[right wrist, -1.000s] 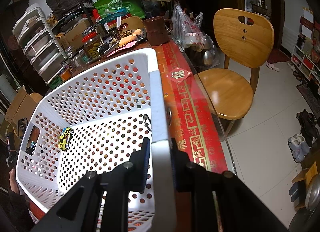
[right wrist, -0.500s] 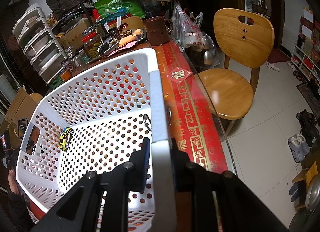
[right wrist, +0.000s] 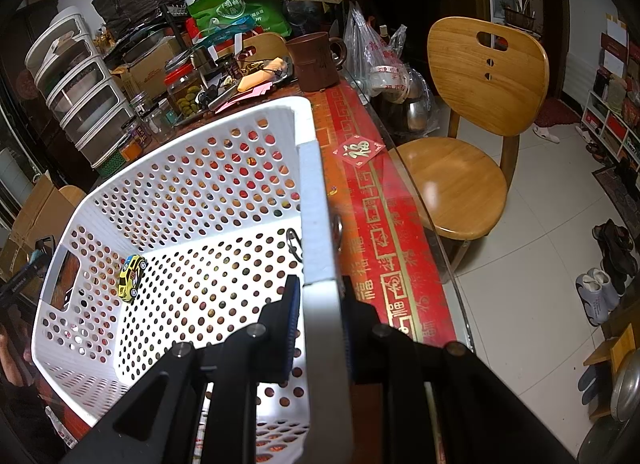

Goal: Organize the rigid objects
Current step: 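Grasp the light-blue charger with the left tool, then carry the light-blue charger into the basket with the left tool and release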

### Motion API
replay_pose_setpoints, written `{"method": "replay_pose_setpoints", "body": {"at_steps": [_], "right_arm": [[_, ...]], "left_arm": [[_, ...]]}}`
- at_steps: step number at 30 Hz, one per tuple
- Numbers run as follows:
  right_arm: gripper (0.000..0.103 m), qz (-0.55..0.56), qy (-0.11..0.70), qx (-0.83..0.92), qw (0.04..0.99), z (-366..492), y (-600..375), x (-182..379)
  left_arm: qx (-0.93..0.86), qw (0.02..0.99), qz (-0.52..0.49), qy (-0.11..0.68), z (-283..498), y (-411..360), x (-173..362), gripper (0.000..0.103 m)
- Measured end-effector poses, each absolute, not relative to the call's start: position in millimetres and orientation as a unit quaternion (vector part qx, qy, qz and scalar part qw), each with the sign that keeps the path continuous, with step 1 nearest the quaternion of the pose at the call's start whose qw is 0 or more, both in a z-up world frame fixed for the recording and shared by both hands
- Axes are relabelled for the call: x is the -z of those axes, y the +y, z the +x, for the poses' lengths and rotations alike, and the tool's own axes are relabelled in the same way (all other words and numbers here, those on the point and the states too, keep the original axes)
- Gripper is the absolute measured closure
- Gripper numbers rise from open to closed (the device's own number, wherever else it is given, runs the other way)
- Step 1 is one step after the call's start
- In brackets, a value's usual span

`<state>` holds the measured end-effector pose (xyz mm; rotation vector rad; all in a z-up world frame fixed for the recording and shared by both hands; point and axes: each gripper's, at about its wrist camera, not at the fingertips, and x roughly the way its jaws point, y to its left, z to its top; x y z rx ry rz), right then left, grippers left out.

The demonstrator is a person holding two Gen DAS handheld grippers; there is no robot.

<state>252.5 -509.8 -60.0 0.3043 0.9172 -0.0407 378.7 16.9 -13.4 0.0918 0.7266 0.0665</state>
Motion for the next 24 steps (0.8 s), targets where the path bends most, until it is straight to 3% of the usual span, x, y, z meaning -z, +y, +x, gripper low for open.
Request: {"method": "replay_pose_setpoints", "body": {"at_steps": [9, 24], "right_arm": [[0.086, 0.147, 0.441, 0.019, 0.885, 252.9, -510.0, 59.9], [0.086, 0.147, 0.441, 0.019, 0.885, 253.7, -509.8, 59.9]], "left_arm": [[-0.006, 0.938, 0.089, 0.334, 365.2, -67.3, -20.5, 0.042], [0.053, 0.928, 0.176, 0.325, 335.0, -210.7, -14.7, 0.042]]}}
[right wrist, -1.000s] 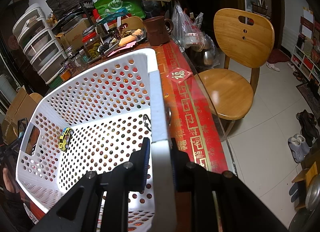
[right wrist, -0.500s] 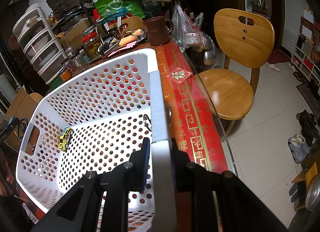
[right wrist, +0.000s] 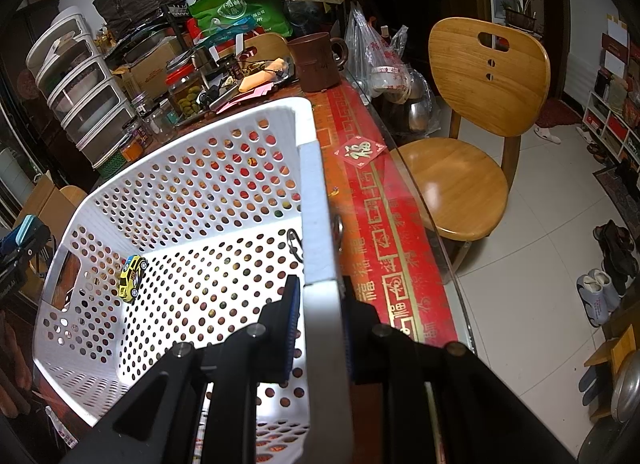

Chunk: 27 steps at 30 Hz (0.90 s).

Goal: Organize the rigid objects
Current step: 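Carry the light-blue charger into the basket with the left tool and release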

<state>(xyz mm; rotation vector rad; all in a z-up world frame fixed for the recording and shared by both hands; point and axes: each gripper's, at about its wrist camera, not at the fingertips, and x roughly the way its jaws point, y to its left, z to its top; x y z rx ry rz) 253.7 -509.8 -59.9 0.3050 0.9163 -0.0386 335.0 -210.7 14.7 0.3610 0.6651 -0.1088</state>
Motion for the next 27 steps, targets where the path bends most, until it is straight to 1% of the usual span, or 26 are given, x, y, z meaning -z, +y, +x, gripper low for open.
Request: {"method": "replay_pose_setpoints", "body": {"at_steps": [12, 20, 27], "right_arm": [[0.086, 0.147, 0.439, 0.017, 0.886, 255.3, -508.3, 59.0], [0.086, 0.147, 0.440, 0.017, 0.886, 255.2, -507.7, 58.6], [0.086, 0.147, 0.440, 0.017, 0.886, 255.3, -508.0, 58.5]], "left_arm": [[0.073, 0.904, 0.222, 0.358, 327.6, -264.0, 15.9, 0.042], [0.084, 0.892, 0.237, 0.376, 332.8, -273.1, 24.2, 0.042], [0.101, 0.885, 0.231, 0.392, 329.9, -272.0, 31.5, 0.042]]}}
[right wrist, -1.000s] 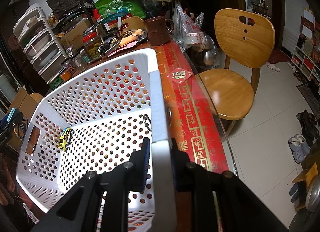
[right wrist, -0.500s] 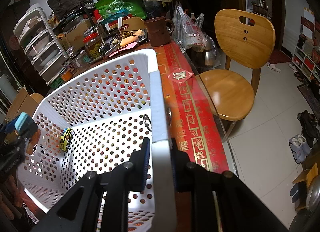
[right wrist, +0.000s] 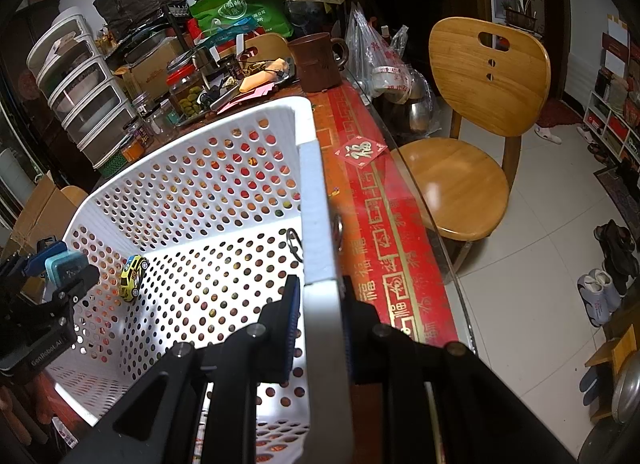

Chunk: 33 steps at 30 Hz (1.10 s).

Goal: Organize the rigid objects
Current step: 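Carry the light-blue charger into the basket with the left tool and release, then grasp a white charger with the left tool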

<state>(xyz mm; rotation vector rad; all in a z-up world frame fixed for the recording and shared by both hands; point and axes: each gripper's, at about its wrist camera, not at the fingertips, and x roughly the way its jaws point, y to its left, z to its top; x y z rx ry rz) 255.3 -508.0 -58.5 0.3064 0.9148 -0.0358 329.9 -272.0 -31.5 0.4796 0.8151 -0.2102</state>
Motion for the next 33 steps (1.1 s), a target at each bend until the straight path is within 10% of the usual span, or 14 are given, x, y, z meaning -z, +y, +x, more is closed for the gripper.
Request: {"method": "replay_pose_setpoints", "body": {"at_steps": [7, 23, 33], "right_arm": [[0.086, 0.147, 0.440, 0.017, 0.885, 255.7, -508.5, 58.5], [0.086, 0.141, 0.444, 0.016, 0.885, 253.6, -508.4, 61.1], [0.085, 0.145, 0.442, 0.015, 0.885, 253.0, -510.4, 60.5]], "left_arm": [[0.114, 0.888, 0.240, 0.375, 318.4, -273.9, 33.3, 0.015], [0.057, 0.940, 0.116, 0.317, 230.0, -91.5, -19.1, 0.001], [-0.087, 0.897, 0.010, 0.433, 248.2, 89.0, 82.3, 0.004]]}}
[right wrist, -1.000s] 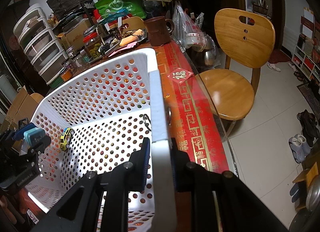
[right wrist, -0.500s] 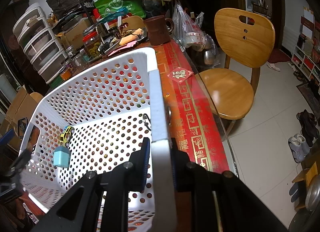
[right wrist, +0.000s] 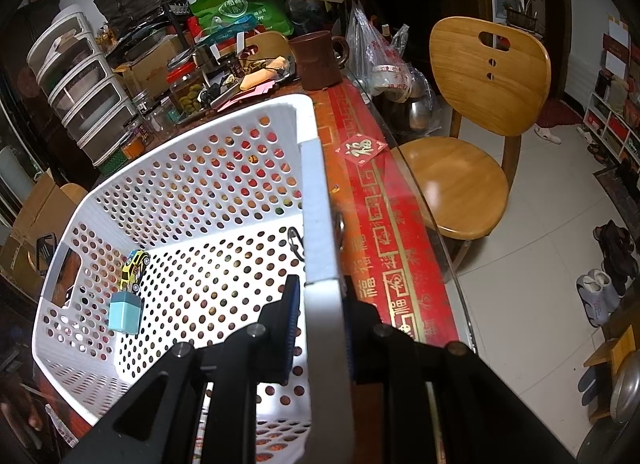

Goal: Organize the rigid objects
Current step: 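Grasp a white charger with the left tool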

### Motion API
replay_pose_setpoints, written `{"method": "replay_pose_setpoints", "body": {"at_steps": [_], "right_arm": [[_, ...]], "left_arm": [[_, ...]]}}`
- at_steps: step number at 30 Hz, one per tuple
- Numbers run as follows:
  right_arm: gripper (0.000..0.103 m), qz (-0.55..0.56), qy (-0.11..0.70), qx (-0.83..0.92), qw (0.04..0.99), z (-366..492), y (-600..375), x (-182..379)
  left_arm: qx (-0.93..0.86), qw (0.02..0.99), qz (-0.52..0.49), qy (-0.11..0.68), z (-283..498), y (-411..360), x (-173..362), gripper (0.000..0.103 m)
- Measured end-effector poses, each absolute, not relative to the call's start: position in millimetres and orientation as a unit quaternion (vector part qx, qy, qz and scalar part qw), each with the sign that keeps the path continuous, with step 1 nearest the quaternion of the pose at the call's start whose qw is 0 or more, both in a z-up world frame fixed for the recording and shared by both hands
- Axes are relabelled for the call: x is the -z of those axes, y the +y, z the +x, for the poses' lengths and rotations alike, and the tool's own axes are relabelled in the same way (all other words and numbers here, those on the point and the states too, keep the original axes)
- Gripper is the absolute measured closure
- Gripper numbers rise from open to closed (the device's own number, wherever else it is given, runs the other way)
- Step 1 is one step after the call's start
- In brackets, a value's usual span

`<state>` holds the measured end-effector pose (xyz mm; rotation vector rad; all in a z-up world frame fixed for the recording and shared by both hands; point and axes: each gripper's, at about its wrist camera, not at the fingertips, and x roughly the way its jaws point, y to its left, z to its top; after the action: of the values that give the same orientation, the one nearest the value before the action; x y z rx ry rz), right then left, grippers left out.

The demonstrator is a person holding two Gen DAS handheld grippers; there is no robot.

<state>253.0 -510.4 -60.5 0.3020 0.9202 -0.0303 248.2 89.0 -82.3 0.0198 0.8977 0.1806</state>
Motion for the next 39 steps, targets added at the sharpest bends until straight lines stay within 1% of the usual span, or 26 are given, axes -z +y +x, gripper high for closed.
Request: {"method": "replay_pose_setpoints", "body": {"at_steps": [4, 5, 6, 10, 12, 13, 23, 28, 35, 39], "right_arm": [[0.085, 0.145, 0.443, 0.015, 0.884, 252.5, -510.2, 60.3], [0.085, 0.145, 0.444, 0.015, 0.884, 253.2, -510.9, 60.1], [0.085, 0.145, 0.444, 0.015, 0.884, 253.1, -511.7, 60.2], [0.085, 0.144, 0.444, 0.015, 0.884, 253.3, -511.7, 60.1], [0.085, 0.145, 0.444, 0.015, 0.884, 253.3, -511.6, 60.2], [0.085, 0.145, 0.444, 0.015, 0.884, 253.6, -511.7, 60.0], [0.084, 0.143, 0.445, 0.014, 0.884, 254.0, -511.1, 59.7], [0.084, 0.143, 0.445, 0.014, 0.884, 253.9, -510.5, 59.8], [0.084, 0.142, 0.444, 0.014, 0.885, 253.8, -509.8, 59.7], [0.084, 0.141, 0.443, 0.012, 0.885, 255.1, -509.0, 58.9]], "left_arm": [[-0.075, 0.892, 0.005, 0.446, 251.6, 94.9, 111.6, 0.010], [-0.074, 0.890, 0.009, 0.450, 256.9, 94.1, 117.5, 0.013], [-0.069, 0.888, 0.010, 0.454, 260.5, 94.2, 122.2, 0.019], [-0.056, 0.887, 0.006, 0.458, 274.7, 87.5, 134.4, 0.025], [-0.054, 0.888, 0.004, 0.457, 278.1, 86.3, 134.5, 0.036], [-0.051, 0.888, 0.004, 0.456, 280.0, 86.3, 134.9, 0.046], [-0.089, 0.896, 0.039, 0.433, 273.7, 77.7, 124.6, 0.047], [-0.102, 0.902, 0.073, 0.413, 278.9, 67.7, 106.2, 0.047], [-0.096, 0.917, 0.103, 0.373, 300.6, 42.2, 50.0, 0.047], [-0.072, 0.930, 0.129, 0.337, 309.1, 1.4, 7.6, 0.047]]}}
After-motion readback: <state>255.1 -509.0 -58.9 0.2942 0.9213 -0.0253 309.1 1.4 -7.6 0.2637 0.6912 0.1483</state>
